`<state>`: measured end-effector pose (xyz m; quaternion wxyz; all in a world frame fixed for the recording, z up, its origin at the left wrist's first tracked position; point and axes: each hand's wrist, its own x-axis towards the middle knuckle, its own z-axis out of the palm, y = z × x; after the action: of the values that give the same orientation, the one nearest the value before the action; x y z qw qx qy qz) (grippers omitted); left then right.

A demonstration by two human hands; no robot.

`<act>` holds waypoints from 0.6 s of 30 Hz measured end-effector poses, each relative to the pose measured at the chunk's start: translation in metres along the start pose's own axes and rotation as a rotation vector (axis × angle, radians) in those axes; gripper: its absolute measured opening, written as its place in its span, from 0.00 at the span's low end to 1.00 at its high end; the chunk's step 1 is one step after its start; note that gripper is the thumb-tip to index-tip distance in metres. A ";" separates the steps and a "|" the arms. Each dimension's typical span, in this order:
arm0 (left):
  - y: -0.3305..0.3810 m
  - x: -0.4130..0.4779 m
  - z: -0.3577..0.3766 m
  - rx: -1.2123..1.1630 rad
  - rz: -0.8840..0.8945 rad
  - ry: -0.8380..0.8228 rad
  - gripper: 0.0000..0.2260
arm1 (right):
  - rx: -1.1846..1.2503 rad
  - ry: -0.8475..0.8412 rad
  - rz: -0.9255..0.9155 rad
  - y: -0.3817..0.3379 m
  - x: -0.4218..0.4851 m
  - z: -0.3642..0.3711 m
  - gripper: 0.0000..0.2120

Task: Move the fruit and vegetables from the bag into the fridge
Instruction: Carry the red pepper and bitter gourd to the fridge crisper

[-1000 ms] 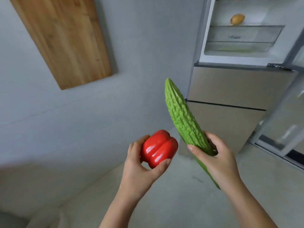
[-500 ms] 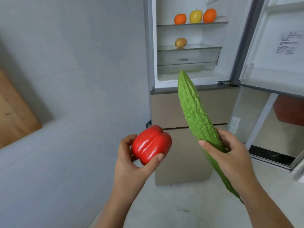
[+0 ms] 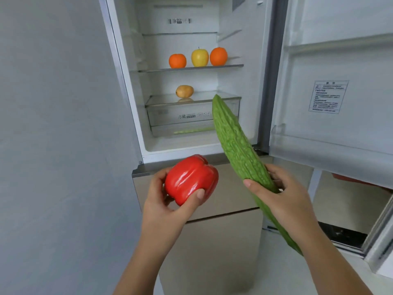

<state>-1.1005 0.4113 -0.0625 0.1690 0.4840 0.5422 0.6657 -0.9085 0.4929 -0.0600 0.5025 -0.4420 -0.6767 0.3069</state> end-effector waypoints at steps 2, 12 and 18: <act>-0.010 0.017 0.009 0.023 -0.010 0.001 0.27 | -0.004 -0.010 0.008 0.009 0.020 0.005 0.19; -0.058 0.133 0.026 0.021 0.026 0.054 0.27 | -0.042 -0.021 -0.073 0.018 0.132 0.055 0.16; -0.091 0.219 0.010 0.025 0.074 0.100 0.29 | -0.199 -0.098 -0.175 -0.004 0.223 0.113 0.12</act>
<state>-1.2231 0.6137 -0.0427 0.1107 0.4720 0.5400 0.6880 -1.0403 0.6970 0.0002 0.4475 -0.4135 -0.7634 0.2142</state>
